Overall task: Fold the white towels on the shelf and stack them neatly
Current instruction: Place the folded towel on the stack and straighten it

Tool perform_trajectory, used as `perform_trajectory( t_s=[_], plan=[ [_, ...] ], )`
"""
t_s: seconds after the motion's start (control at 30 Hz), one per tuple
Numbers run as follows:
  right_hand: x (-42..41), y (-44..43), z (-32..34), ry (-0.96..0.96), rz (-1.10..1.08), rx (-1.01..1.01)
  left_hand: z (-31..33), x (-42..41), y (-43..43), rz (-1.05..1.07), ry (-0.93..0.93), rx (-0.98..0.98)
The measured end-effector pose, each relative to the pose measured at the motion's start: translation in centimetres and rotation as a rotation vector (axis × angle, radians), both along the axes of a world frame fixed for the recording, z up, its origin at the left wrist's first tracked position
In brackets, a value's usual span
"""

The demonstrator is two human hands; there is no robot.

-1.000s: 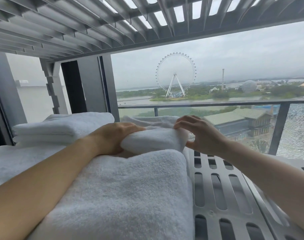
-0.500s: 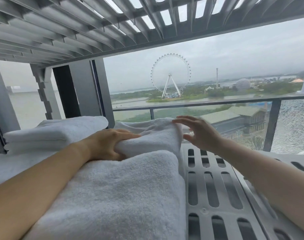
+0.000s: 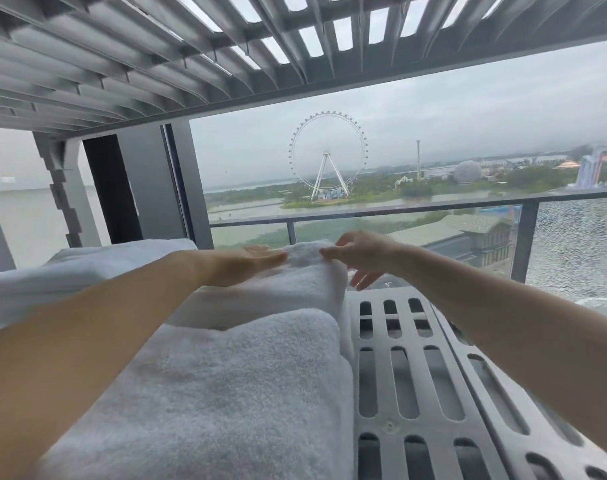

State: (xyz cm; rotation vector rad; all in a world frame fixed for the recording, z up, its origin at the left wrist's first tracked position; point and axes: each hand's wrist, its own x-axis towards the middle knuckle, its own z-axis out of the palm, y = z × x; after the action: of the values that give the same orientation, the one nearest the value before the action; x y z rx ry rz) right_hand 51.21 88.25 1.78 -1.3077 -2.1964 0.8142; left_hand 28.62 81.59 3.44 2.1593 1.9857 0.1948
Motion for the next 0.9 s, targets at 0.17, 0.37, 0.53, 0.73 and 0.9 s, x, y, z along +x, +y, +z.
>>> perform_trajectory(
  t_s=[0.17, 0.37, 0.53, 0.73, 0.9],
  plan=[
    [-2.0, -0.2, 0.6, 0.280, -0.032, -0.059, -0.6, 0.5, 1.4, 0.035, 0.225, 0.048],
    [-2.3, 0.5, -0.3, 0.216, -0.126, -0.020, -1.2, 0.6, 1.5, 0.095, 0.239, 0.080],
    [-2.8, 0.8, -0.7, 0.074, -0.139, 0.048, -2.9, -0.2, 1.6, 0.081, 0.238, -0.015],
    [-4.7, -0.7, 1.0, -0.046, -0.007, 0.465, -3.1, 0.6, 1.7, 0.137, 0.257, 0.302],
    [-6.9, -1.4, -0.1, -0.405, 0.075, 0.385, -3.7, 0.2, 1.2, 0.023, 0.089, 0.275]
  ],
)
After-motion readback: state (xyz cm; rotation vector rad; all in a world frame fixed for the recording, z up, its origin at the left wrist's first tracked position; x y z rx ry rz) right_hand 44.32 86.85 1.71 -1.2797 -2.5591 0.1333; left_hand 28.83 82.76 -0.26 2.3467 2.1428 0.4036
